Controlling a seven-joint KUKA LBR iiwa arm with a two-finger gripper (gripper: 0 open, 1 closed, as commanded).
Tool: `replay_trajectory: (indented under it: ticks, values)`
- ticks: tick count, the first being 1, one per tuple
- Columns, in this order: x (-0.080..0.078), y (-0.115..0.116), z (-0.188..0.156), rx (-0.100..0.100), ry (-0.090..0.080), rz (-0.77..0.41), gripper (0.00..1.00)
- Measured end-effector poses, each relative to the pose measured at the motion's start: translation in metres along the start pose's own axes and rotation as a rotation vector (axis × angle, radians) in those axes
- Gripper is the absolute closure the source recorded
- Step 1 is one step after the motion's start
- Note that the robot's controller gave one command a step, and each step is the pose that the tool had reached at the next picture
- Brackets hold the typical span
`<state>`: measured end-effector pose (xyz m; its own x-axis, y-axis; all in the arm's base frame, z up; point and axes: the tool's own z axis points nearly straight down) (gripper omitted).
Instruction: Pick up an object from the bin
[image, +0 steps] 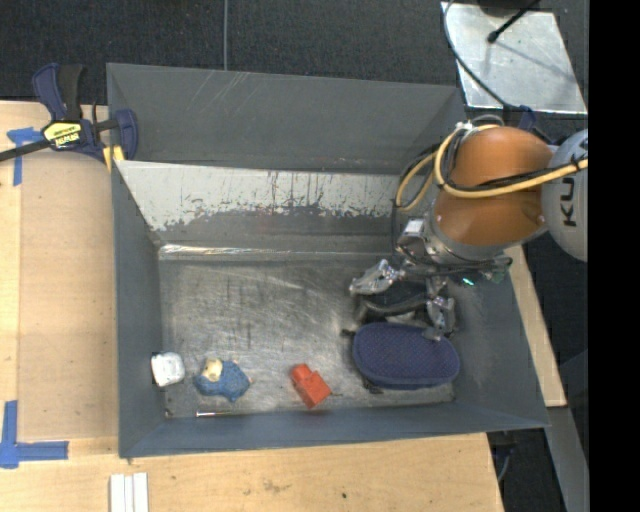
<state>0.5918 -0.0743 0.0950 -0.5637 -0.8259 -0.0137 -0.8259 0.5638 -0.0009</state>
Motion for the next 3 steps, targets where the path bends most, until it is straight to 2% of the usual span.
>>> replay_trajectory:
  ticks: [1,2,3]
  values:
    - [0.0,0.0,0.0,0.0,0.0,0.0,0.0]
    - [-0.008,-0.003,-0.019,0.006,0.007,0.407,0.0]
    - [0.063,0.072,-0.086,0.005,0.013,0.466,0.0]
